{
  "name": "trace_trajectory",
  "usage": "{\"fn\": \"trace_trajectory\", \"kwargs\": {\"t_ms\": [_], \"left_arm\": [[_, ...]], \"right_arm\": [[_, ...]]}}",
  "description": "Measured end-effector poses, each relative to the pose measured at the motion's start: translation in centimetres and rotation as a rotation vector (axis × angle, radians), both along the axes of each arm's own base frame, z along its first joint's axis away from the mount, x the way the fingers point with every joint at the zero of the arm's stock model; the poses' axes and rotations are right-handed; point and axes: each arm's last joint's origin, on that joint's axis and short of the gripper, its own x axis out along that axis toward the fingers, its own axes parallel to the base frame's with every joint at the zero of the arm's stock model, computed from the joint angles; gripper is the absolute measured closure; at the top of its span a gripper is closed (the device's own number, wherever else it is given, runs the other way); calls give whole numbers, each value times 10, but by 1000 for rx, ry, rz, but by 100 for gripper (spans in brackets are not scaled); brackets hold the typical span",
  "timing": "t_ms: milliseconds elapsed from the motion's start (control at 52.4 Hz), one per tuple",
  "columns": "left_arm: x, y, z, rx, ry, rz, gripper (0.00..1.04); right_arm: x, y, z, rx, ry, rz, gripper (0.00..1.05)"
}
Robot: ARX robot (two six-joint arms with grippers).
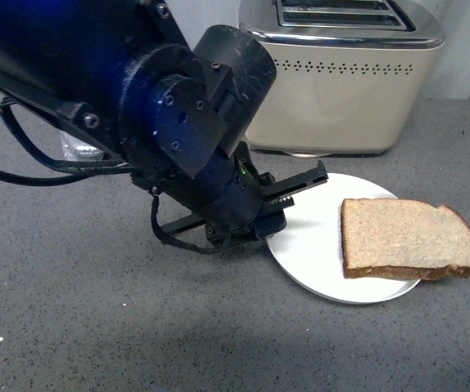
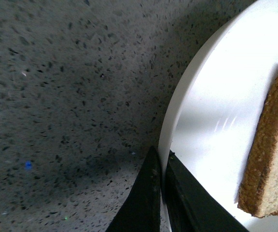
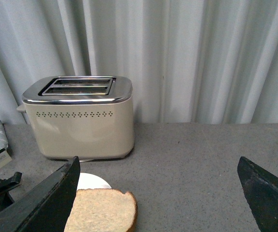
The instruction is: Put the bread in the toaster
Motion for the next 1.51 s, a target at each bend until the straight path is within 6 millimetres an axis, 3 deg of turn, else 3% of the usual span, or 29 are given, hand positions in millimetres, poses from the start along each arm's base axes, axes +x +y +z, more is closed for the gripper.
{"fn": "trace_trajectory", "kwargs": {"t_ms": [115,306,382,554,668,917,993,1070,1203,1394,1509], "left_arm": [[2,-6,0,-5,16,12,101],[-4,-3,16,-52,-51,24,62],[-11,6,33,13,-199,76,46],[-30,27,65,159,-476,156,23],[-60,52,86,270,-696,234,5],[-126,97,107,324,-903,330,9],[-150,122,105,333,-1094,293,27],[-161,138,108,376,-1156,291,39],[-174,156,109,411,-1174,272,59],[-194,180,108,430,-1174,257,101],[-204,189,109,437,-1176,259,101]], "right_arm": [[0,0,0,0,0,0,10],[0,0,0,0,0,0,10],[0,0,0,0,0,0,10],[0,0,0,0,0,0,10],[0,0,0,0,0,0,10],[0,0,0,0,0,0,10],[0,0,0,0,0,0,10],[0,0,0,0,0,0,10],[0,0,0,0,0,1,10],[0,0,0,0,0,0,10],[0,0,0,0,0,0,10]]}}
